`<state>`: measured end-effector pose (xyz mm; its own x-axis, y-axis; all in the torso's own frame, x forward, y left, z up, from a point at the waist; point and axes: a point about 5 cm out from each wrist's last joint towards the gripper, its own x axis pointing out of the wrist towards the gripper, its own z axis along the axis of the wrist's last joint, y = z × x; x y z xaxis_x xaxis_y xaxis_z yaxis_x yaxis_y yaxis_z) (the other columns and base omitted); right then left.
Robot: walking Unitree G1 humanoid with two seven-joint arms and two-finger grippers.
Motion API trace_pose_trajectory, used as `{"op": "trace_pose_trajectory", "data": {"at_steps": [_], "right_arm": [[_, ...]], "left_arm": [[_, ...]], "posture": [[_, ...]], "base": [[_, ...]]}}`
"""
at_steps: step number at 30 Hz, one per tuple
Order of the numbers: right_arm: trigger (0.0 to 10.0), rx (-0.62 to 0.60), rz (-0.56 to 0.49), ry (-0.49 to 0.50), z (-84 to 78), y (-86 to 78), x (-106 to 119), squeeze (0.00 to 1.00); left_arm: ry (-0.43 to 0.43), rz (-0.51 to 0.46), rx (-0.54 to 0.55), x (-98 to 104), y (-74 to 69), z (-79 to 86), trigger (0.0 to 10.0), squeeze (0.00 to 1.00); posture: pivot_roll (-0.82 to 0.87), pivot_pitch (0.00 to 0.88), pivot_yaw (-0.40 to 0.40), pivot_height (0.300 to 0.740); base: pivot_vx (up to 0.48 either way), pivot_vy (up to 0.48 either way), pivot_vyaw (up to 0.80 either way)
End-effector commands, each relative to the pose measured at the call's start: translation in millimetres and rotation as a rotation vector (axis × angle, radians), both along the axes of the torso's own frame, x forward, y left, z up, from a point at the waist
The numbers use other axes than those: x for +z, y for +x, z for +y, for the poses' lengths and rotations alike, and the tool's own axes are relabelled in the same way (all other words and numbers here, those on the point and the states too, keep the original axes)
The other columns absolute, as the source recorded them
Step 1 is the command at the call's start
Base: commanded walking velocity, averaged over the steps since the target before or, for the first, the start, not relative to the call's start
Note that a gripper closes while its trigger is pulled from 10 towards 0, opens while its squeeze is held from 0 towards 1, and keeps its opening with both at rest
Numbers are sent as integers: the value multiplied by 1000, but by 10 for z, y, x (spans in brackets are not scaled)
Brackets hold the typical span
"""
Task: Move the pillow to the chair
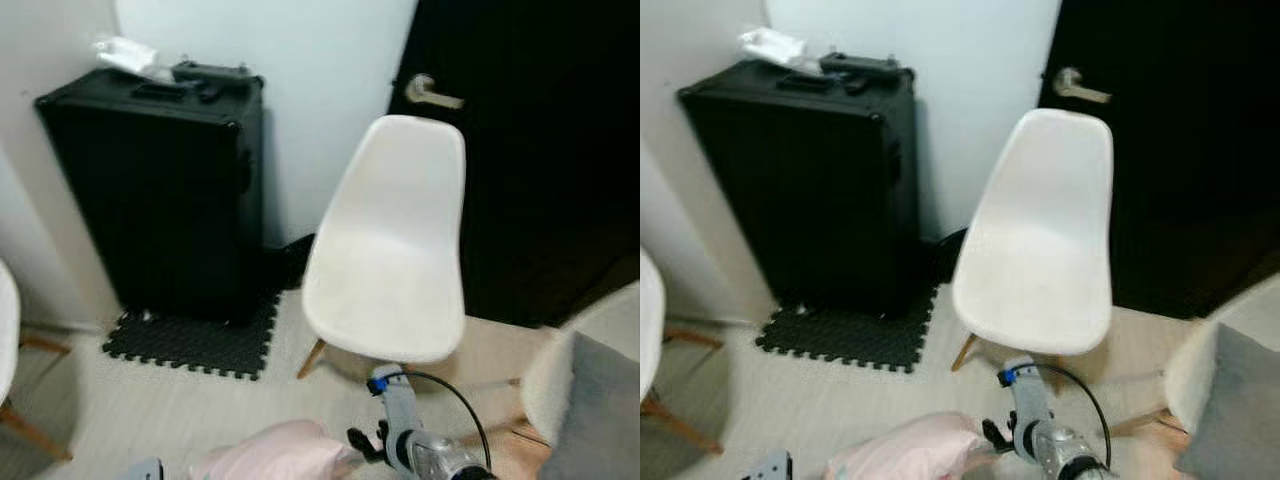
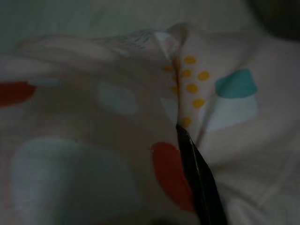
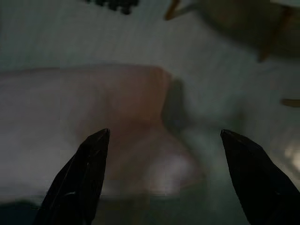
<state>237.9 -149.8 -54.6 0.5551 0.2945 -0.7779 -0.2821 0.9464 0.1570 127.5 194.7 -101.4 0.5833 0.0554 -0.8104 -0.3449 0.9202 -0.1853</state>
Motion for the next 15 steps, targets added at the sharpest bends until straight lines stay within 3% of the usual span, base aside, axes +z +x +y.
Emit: {"op": "trace_pose_trajectory", "data": {"at_steps": [1,4,13,15], "right_arm": [[10000,12,18,-2,33,-40,-29,0],[10000,12,17,-2,35,-41,-29,0],[10000,14,8,-3,48,-26,-20,0],[10000,17,-4,-3,48,-18,-13,0]], "left_arm": [[22,-10,-1,10,-1,39,10000,0],[33,-26,1,28,38,60,10000,0],[99,-176,10,236,447,216,10000,0],[115,-245,18,326,578,268,10000,0]], "posture": [[-8,48,-75,740],[-9,50,-73,740],[-9,45,-72,740],[-9,42,-72,740]], "base": [[0,0,-763],[0,0,-763],[0,0,-763],[0,0,-763]]}}
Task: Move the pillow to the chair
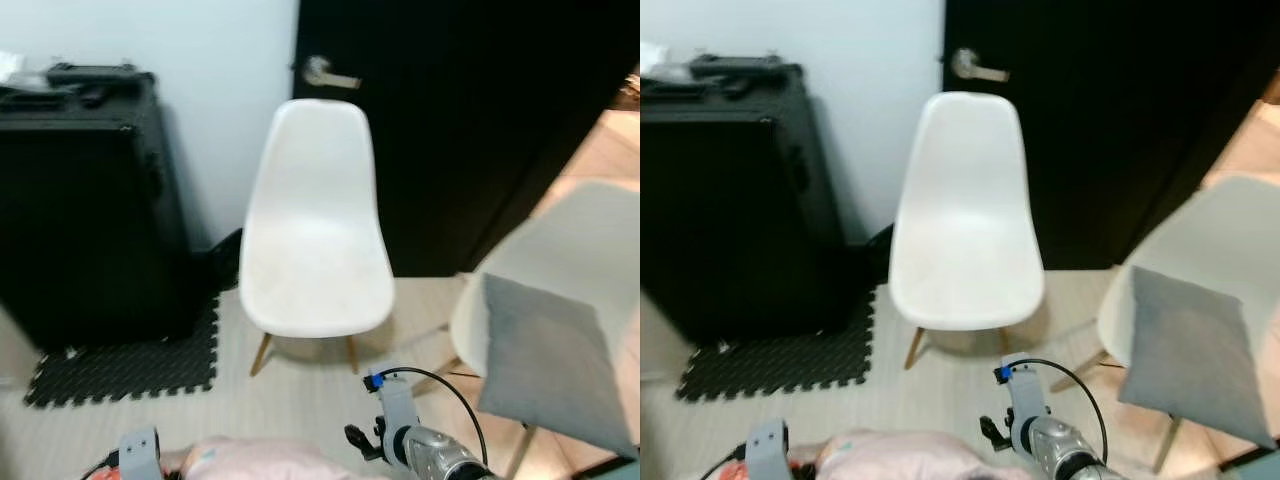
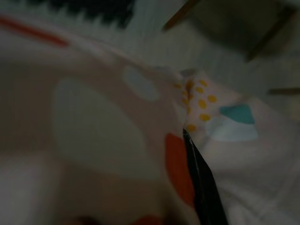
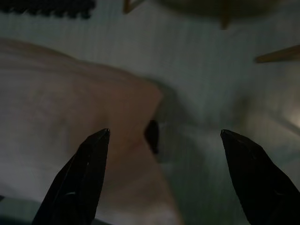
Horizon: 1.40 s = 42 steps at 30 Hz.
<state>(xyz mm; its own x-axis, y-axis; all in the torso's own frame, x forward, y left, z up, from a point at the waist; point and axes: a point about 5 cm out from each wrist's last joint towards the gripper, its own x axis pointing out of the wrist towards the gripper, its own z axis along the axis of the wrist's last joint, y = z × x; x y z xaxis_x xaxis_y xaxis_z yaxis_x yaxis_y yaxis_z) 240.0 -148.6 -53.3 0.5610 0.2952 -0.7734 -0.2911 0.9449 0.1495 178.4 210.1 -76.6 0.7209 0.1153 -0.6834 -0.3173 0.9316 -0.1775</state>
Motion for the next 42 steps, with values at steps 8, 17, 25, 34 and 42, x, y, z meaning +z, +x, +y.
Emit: {"op": "trace_pose_trajectory", "data": {"at_steps": [8,17,25,34,42], "right_arm": [[10000,7,-16,0,26,-13,-8,0],[10000,34,-2,1,64,-25,-16,0],[10000,10,-8,15,65,-24,-16,0],[10000,1,-5,12,60,-34,-24,0],[10000,-19,-19,17,55,-20,-14,0]], "left_arm": [[133,-420,-20,643,691,283,10000,0],[191,-738,-68,1279,1146,268,10000,0],[158,-879,-166,1543,1283,38,10000,0],[84,-929,-300,1617,1302,-262,10000,0],[0,-917,-432,1582,1253,-604,10000,0]], "posture": [[-3,35,-73,740],[5,33,-73,740],[4,46,-67,740],[6,54,-63,740],[9,60,-61,740]], "base": [[203,0,-267],[416,0,-250],[480,0,-748],[480,0,-749],[105,0,-185]]}}
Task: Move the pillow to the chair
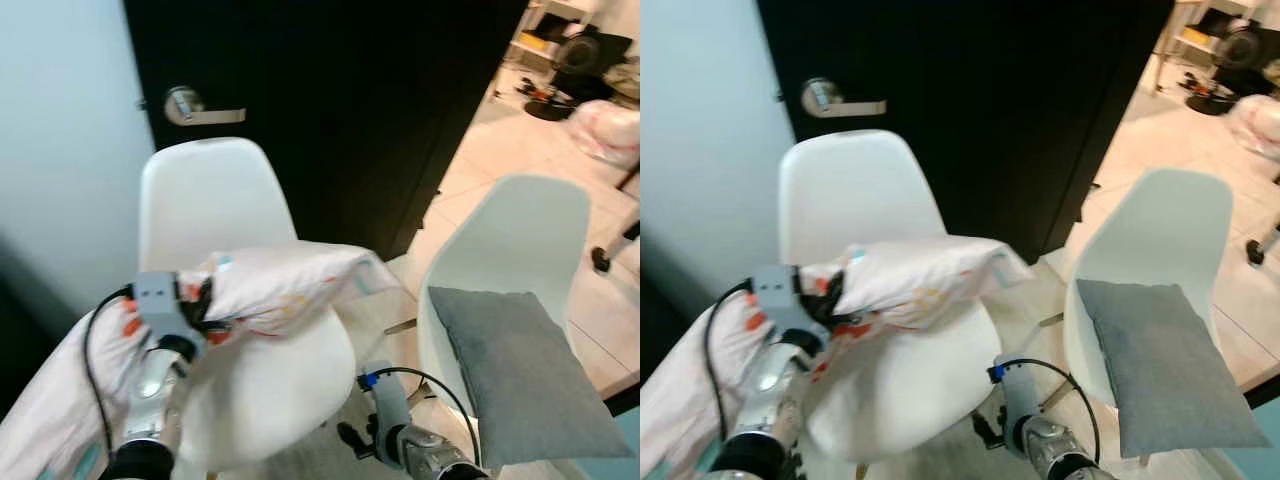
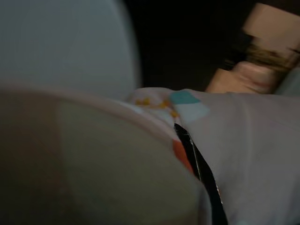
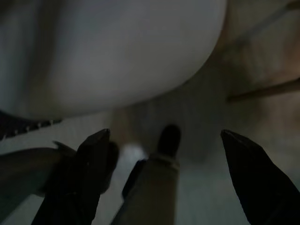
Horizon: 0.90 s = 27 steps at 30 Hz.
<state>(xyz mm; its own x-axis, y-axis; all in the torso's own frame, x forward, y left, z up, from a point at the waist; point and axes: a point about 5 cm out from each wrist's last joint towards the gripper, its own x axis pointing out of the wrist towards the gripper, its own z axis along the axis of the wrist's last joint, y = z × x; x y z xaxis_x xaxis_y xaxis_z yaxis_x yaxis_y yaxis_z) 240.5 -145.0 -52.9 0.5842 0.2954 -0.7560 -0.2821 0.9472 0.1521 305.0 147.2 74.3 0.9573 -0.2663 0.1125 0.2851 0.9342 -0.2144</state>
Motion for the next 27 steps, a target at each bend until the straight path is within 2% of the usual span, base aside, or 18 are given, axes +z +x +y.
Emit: {"op": "trace_pose_trajectory", "data": {"at_steps": [1,4,7,10,15,17,18,19,20,21,22,23,26,27], "right_arm": [[10000,-3,5,7,20,-21,-15,0],[10000,1,5,4,20,-22,-15,0],[10000,2,5,3,23,-22,-15,0],[10000,4,9,0,25,-24,-17,0],[10000,20,12,-8,36,-21,-16,0],[10000,94,4,-61,62,-22,-17,0],[10000,94,4,-61,62,-22,-17,0],[10000,139,-6,-91,88,-14,-12,0],[10000,149,-9,-96,98,-11,-10,0],[10000,155,-19,-94,118,9,4,0],[10000,155,-19,-94,118,9,4,0],[10000,159,-26,-92,132,22,14,0],[10000,155,-63,-56,222,120,90,0],[10000,155,-63,-56,222,120,90,0]], "left_arm": [[42,-44,-18,62,-19,-23,10000,0],[83,-27,-36,21,-29,-141,10000,0],[80,-15,-14,8,-20,-182,10000,0],[63,-2,-1,16,-9,-209,10000,0],[89,-11,2,41,-3,-206,10000,0],[113,-25,37,79,23,-155,10000,0],[113,-25,37,79,23,-155,10000,0],[165,-38,60,99,43,-116,10000,0],[190,-44,66,105,48,-104,10000,0],[249,-55,79,120,63,-77,10000,0],[249,-55,79,120,63,-77,10000,0],[290,-63,88,129,74,-59,10000,0],[538,-128,176,249,154,112,10000,0],[538,-128,176,249,154,112,10000,0]], "posture": [[9,61,-63,740],[7,61,-63,740],[6,60,-62,740],[6,59,-62,740],[7,59,-61,740],[6,62,-59,740],[6,62,-59,740],[5,64,-58,740],[5,64,-58,740],[5,67,-59,740],[5,67,-59,740],[5,67,-59,740],[5,70,-64,740],[5,70,-64,740]], "base": [[0,0,0],[0,-160,0],[0,-477,0],[0,-84,0],[0,0,0],[0,0,0],[0,0,0],[0,0,0],[0,0,0],[0,0,0],[0,0,0],[0,0,0],[0,0,0],[0,0,0]]}}
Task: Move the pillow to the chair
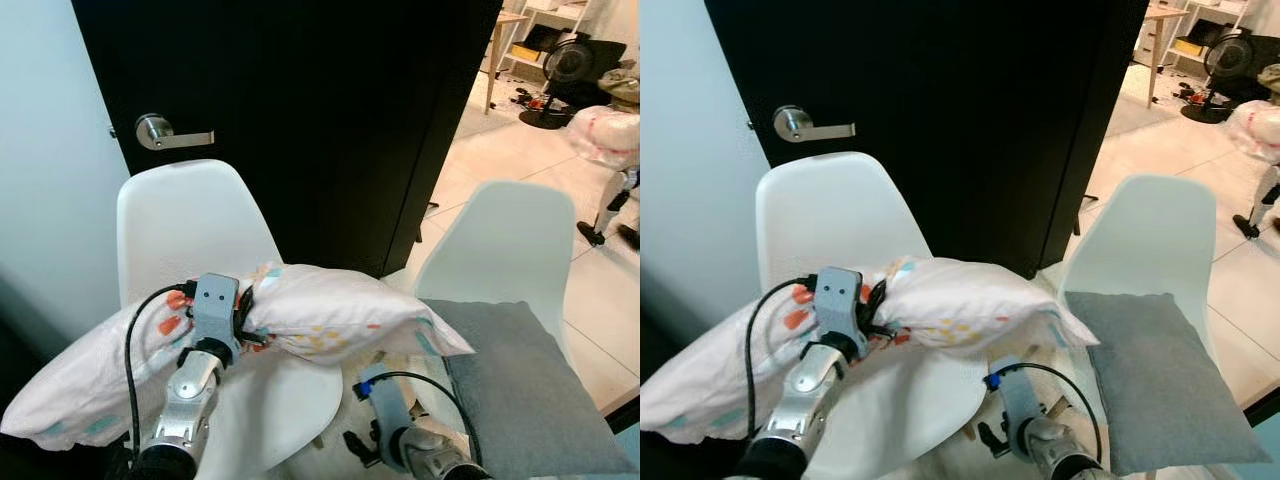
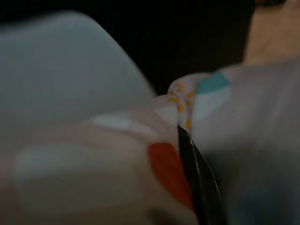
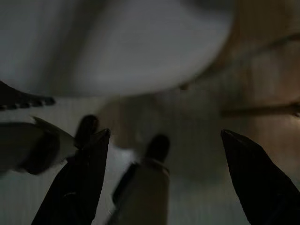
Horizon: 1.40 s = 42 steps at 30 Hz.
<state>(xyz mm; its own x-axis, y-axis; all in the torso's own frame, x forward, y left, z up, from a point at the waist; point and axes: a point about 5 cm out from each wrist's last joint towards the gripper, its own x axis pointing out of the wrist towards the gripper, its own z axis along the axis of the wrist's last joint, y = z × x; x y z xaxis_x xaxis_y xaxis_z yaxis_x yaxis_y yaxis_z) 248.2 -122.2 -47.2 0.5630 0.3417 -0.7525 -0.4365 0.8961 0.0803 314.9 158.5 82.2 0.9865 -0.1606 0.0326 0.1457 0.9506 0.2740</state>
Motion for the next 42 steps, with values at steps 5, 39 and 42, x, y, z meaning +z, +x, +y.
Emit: {"op": "trace_pose_trajectory", "data": {"at_steps": [5,39,42], "right_arm": [[10000,-18,-66,31,84,184,144,0],[10000,127,120,-133,-22,-100,-78,0],[10000,104,121,-109,-13,-90,-71,0]], "left_arm": [[251,-183,144,336,104,275,10000,0],[309,164,-134,-714,-437,-445,10000,0],[283,210,-107,-792,-487,-402,10000,0]], "posture": [[-1,73,-53,740],[-25,130,-35,610],[-23,131,-39,600]], "base": [[0,0,0],[0,0,0],[0,0,0]]}}
